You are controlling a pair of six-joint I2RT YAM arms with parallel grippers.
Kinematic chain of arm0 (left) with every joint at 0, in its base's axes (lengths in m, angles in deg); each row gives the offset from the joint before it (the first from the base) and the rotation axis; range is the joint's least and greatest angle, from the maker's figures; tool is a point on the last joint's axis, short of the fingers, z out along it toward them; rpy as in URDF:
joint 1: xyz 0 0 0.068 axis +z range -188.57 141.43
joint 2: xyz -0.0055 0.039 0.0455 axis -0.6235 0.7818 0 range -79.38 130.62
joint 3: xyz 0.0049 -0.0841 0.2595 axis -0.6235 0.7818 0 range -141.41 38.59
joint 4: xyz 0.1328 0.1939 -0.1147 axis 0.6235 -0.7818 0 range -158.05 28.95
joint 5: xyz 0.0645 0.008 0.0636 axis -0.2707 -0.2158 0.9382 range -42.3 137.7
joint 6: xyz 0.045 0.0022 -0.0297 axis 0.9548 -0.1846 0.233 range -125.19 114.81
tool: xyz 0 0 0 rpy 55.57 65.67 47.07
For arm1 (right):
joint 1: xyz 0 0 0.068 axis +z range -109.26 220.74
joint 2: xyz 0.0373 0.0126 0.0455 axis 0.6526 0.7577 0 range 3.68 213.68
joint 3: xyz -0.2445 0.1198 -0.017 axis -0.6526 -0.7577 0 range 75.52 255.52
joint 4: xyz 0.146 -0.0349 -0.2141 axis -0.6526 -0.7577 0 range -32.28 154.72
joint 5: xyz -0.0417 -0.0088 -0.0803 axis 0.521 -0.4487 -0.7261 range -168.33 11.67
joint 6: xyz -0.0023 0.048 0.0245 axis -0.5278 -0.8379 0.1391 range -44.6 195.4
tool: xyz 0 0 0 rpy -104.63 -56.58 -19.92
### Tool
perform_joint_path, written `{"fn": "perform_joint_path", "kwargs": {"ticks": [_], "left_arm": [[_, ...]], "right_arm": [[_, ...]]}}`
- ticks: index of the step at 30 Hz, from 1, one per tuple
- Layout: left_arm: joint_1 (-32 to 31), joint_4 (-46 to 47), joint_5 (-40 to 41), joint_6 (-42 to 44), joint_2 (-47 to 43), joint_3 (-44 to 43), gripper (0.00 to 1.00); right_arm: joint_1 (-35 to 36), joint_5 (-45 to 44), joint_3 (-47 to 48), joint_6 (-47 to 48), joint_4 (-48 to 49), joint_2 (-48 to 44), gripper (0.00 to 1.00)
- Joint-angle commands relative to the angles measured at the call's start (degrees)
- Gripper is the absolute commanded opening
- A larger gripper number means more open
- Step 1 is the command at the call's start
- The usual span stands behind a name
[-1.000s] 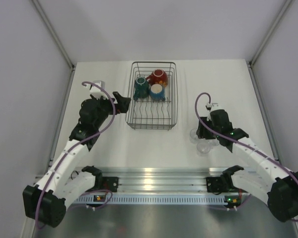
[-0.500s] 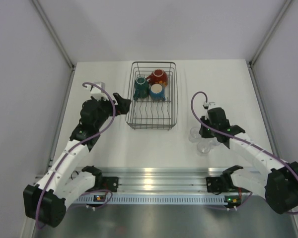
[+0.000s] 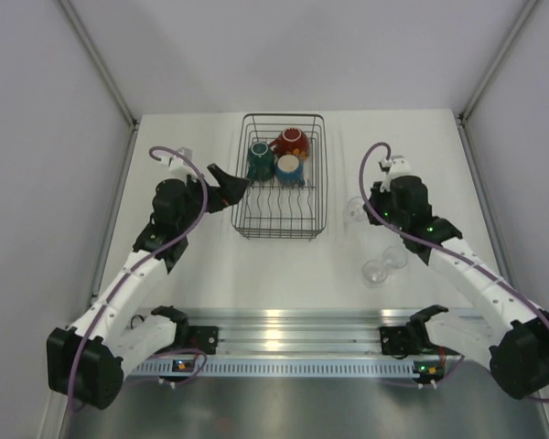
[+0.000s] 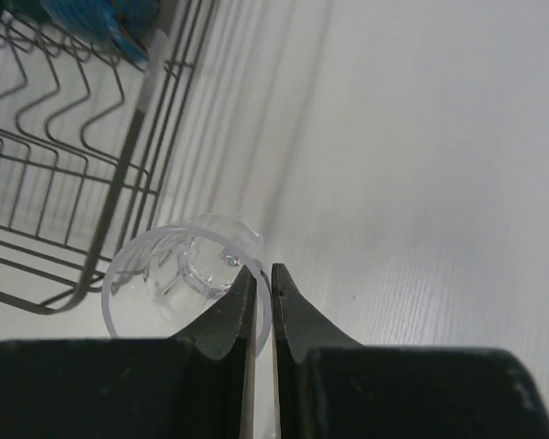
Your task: Load the cups into the dish rack
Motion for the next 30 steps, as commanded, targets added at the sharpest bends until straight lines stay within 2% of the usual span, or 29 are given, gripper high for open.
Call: {"fn": "perform_joint_path", "kwargs": {"ticks": [1, 3, 4, 6, 10, 14, 24, 30], "left_arm": [[-0.1, 8.9, -6.4, -15.0, 1.5, -3.3, 0.99], [-0.1, 13.2, -9.4, -21.0, 3.9, -3.0, 0.99], [-0.1, 15.0, -10.5, -26.6, 4.9, -3.0, 0.99], [-0.1, 19.9, -13.2, -31.2, 6.6, -3.5, 0.99], [-1.2, 20.0, -11.2, -40.5, 10.1, -5.8, 0.99], [-3.9, 20.0, -7.6, -46.4, 12.2, -7.7, 0.99], [-12.0, 19.9, -2.1, -61.6, 18.4, -10.0, 0.98], [-16.0, 20.0, -0.7, -63.9, 21.4, -11.4, 0.98]], "right_arm": [[0.4, 0.0, 3.1, 0.9, 10.4, -5.7, 0.0], [0.5, 1.1, 1.0, 0.8, 15.2, -9.9, 0.0], [0.6, 1.7, 0.0, 0.5, 18.1, -11.2, 0.0], [0.9, 3.1, -3.2, -0.2, 25.9, -14.2, 0.0], [2.1, 5.6, -7.5, -1.7, 38.1, -15.6, 0.0], [5.7, 6.3, -9.1, -1.1, 48.3, -12.4, 0.0], [16.0, 2.0, -5.8, 5.5, 55.6, -5.1, 0.0], [18.2, 2.2, -4.8, 6.9, 57.4, -2.9, 0.0]]}}
